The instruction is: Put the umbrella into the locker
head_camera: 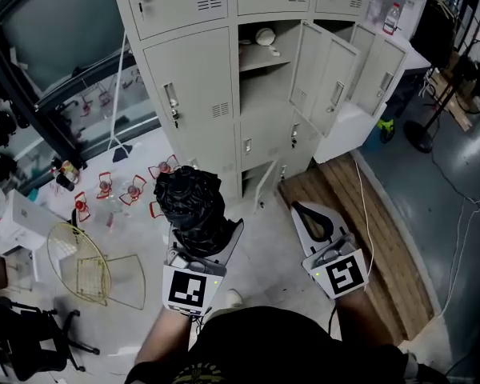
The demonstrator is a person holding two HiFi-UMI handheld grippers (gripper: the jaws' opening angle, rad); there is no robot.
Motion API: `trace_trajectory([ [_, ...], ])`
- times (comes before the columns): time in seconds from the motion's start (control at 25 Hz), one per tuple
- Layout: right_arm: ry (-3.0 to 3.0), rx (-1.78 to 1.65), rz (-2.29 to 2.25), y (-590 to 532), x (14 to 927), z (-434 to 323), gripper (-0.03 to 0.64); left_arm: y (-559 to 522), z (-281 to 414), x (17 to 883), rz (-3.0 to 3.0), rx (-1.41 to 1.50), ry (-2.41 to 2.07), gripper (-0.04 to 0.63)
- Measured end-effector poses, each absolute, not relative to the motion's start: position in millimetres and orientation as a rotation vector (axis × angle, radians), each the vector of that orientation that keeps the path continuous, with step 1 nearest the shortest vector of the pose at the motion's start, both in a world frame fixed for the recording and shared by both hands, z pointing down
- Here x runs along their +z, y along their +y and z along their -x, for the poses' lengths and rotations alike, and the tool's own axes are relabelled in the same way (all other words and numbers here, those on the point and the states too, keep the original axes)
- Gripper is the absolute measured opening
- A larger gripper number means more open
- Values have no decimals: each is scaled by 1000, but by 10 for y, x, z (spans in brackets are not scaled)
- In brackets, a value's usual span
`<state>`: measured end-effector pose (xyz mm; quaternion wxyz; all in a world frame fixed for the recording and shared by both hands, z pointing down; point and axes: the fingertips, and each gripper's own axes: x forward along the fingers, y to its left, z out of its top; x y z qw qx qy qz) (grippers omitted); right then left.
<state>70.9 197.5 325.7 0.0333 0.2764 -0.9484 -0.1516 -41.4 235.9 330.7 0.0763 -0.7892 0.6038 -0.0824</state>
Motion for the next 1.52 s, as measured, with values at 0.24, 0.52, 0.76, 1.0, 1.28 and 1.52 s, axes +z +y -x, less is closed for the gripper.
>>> trace_trajectory([
  [0.24, -2891, -486, -879, 1837, 3230, -385, 21, 2169, 765, 3292, 2395, -236, 1777, 308],
  [0.52, -2874, -508, -934, 1783, 3138, -155, 20, 2089, 1006, 3264, 2428, -203, 1737, 308],
  [0.76, -2856, -517, -992, 1816, 3115, -46, 21, 2033, 1176, 3351, 2473, -195, 1712, 308],
  [1.0, -2818, -499, -1052, 1784, 3149, -138, 21, 1927, 1145, 3432, 2543, -169, 1689, 308],
  [1.28, -2781, -278, -1108, 1578, 3364, -353, 21, 1726, 938, 3621, 2602, -263, 1613, 308],
  [1.52, -2805, -272, -1077, 1197, 3456, -359, 21, 1383, 890, 3741, 2611, -373, 1613, 308],
])
